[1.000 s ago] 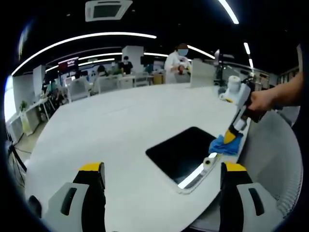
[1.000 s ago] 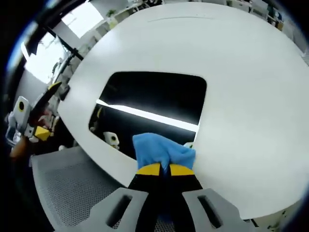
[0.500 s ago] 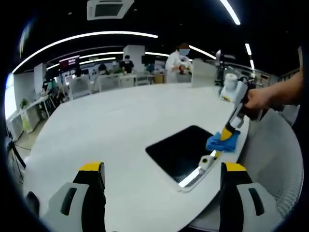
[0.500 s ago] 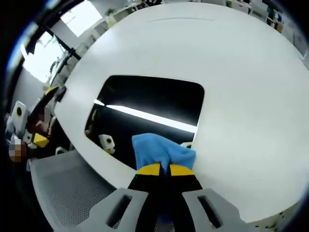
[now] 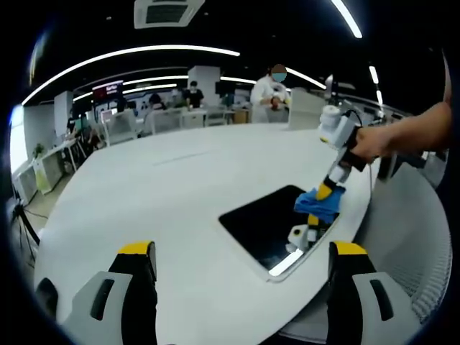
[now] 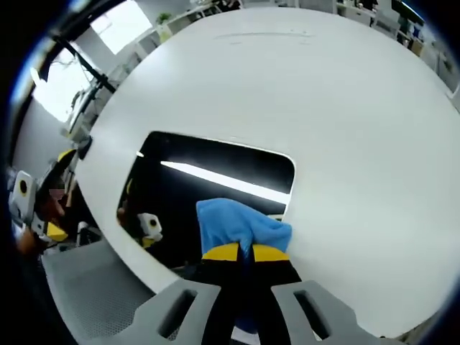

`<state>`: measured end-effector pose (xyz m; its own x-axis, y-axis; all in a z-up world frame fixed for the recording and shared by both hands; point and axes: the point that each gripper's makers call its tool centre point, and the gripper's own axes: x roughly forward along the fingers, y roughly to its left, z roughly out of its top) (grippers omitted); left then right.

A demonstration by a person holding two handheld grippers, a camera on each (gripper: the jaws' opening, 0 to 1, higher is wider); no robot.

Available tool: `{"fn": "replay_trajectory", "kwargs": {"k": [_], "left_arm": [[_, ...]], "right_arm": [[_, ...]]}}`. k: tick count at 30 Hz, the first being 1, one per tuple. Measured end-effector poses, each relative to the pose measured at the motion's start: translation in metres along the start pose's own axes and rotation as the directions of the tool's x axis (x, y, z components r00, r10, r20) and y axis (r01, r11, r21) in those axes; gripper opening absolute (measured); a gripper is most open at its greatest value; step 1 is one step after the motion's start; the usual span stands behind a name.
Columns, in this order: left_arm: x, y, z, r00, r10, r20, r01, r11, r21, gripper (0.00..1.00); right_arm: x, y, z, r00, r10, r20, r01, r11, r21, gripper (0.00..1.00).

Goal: Wipe the mirror surface with the cleaning cloth until all visible marks leave the cleaned area.

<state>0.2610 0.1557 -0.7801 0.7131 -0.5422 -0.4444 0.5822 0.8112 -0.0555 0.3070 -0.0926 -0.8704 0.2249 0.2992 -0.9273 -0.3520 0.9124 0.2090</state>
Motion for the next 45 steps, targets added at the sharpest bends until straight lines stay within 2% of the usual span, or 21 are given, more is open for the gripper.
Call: {"fn": "replay_trajectory", "kwargs": {"k": [27, 32, 37, 45], "left_arm": [[-0.007, 0.002, -0.006, 1.000, 0.022, -0.013, -0.023, 1.000, -0.017, 1.00], [-0.008, 0.006, -0.007, 0.999, 0.030, -0.014, -0.030, 0.999, -0.016, 1.00], [-0.008, 0.008, -0.005, 0.999, 0.031, -0.012, -0.031, 0.999, -0.013, 1.00], [-0.009, 0.007, 0.000, 1.000, 0.026, -0.007, -0.026, 1.000, 0.004, 1.00]], "right_arm": [[0.012, -0.029, 0.057, 0.999, -0.045, 0.018, 0.046, 0.999, -0.015, 0.00], [0.014, -0.031, 0.061, 0.999, -0.044, 0.014, 0.044, 0.999, 0.007, 0.00], [0.014, -0.031, 0.060, 0.999, -0.047, 0.022, 0.047, 0.999, -0.013, 0.00], [0.012, -0.032, 0.061, 0.999, -0.005, 0.048, 0.003, 0.999, 0.034, 0.00]]}}
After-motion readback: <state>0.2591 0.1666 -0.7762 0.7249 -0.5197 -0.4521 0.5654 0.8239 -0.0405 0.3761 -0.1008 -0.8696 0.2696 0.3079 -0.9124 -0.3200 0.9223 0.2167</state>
